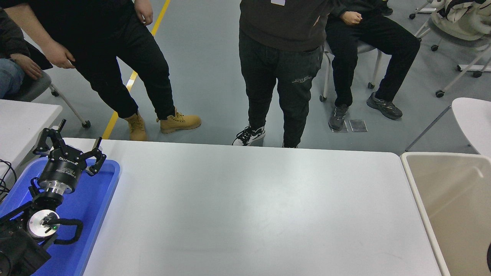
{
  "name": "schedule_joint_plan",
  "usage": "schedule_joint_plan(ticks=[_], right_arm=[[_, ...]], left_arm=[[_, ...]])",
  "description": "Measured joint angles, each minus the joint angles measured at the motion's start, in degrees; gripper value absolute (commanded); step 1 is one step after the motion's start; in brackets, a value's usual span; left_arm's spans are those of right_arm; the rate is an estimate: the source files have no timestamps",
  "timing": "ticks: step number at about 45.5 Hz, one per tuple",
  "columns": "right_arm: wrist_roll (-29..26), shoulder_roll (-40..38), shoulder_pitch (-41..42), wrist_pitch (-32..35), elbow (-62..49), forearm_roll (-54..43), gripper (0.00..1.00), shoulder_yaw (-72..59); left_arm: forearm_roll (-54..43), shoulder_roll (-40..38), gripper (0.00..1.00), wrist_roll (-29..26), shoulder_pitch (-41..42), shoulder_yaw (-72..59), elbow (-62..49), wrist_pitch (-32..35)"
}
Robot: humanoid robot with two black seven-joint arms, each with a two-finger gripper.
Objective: Clean the table surface
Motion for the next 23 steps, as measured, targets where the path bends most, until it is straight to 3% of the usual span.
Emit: schedule_joint_plan(ticks=[23], right_arm=[[0.14, 1.26, -11.49, -0.68, -0.58, 4.26, 0.00, 0.81]], left_arm=[[0.00, 0.01, 1.00, 0.00, 0.00, 0.00, -0.01, 0.00]])
